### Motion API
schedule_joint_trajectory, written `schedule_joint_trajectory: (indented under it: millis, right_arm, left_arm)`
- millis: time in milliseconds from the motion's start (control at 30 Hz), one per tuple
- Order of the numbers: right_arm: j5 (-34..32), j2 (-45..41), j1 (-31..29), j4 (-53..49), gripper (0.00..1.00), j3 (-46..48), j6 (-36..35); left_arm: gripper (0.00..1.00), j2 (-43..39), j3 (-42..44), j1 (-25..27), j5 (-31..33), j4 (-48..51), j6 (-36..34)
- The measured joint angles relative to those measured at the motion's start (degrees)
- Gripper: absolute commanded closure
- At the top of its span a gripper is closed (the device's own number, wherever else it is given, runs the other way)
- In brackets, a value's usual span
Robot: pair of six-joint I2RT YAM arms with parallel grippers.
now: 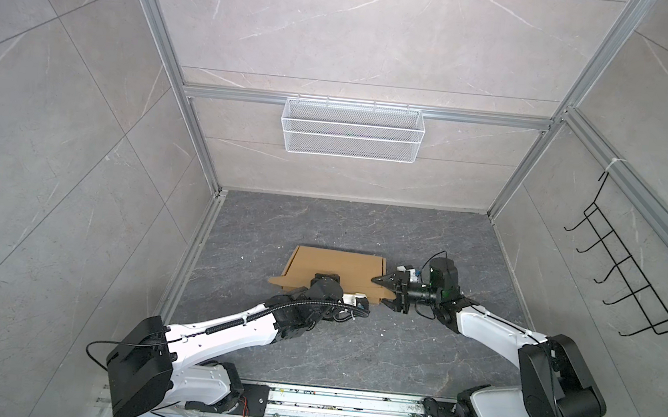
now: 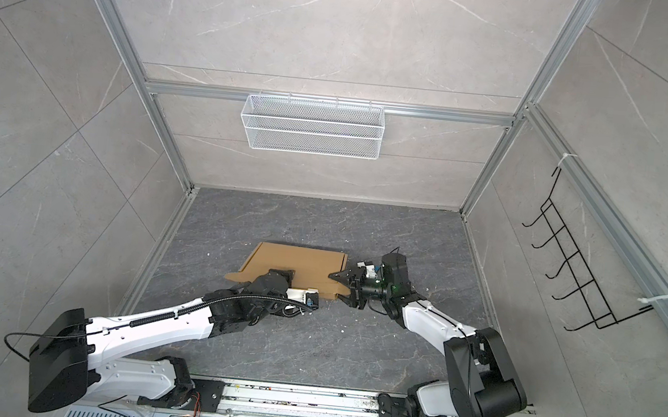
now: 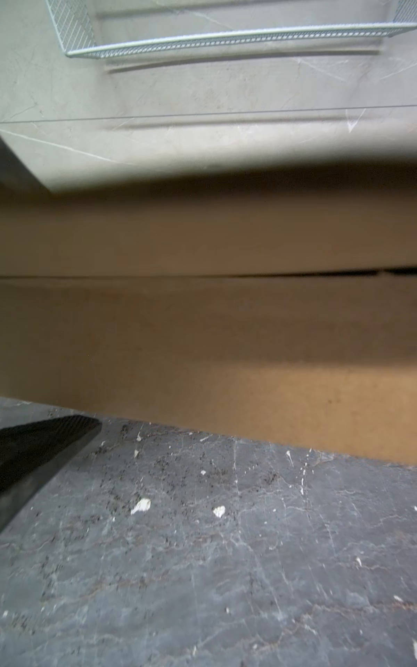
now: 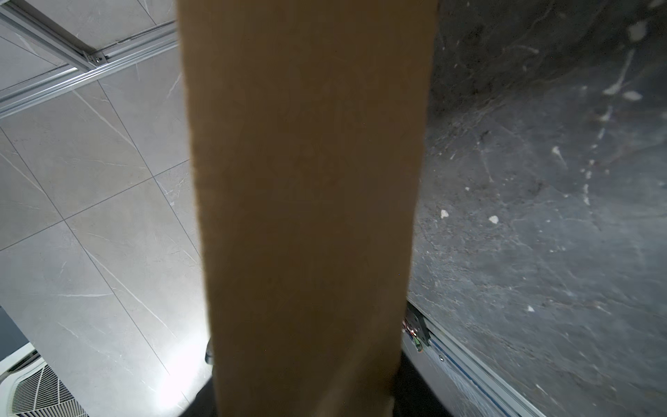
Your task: Fold the paper box
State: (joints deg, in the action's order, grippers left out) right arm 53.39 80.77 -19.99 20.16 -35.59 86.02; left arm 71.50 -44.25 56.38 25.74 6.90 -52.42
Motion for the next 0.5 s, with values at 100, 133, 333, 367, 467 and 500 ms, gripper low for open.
schedule_joint_trajectory:
  millis: [100, 133, 333, 367, 467, 500]
  right_arm:
    - [0.02, 0.0, 0.09, -0.02, 0.48, -0.04, 1.03]
    - [0.04, 0.0, 0.15, -0.04, 0.46, -0.04, 1.33]
    - [1.64, 0.0, 0.35, 0.04, 0.39, -0.44, 1.9]
    - [2.21, 0.0, 0.35, 0.15, 0.37, -0.59, 1.88]
    - [3.43, 0.0, 0.37, 0.46, 0.34, -0.94, 1.88]
    - [3.69, 0.0, 0.44, 0.61, 0.32, -0.96, 1.88]
  left_arm:
    - [0.4, 0.33, -0.22, -0.22, -0.44, -0.2, -1.09]
    - [0.41, 0.46, -0.5, -0.35, -0.42, -0.2, -1.31]
    - [0.43, 0.9, -1.86, -1.46, -0.98, 0.9, -2.49]
    - [0.43, 1.09, -2.21, -1.73, -1.03, 1.44, -2.49]
    - [0.44, 1.6, -3.13, -2.29, -1.44, 2.91, -2.47]
    - [0.44, 1.73, -3.48, -2.47, -1.73, 3.54, -2.47]
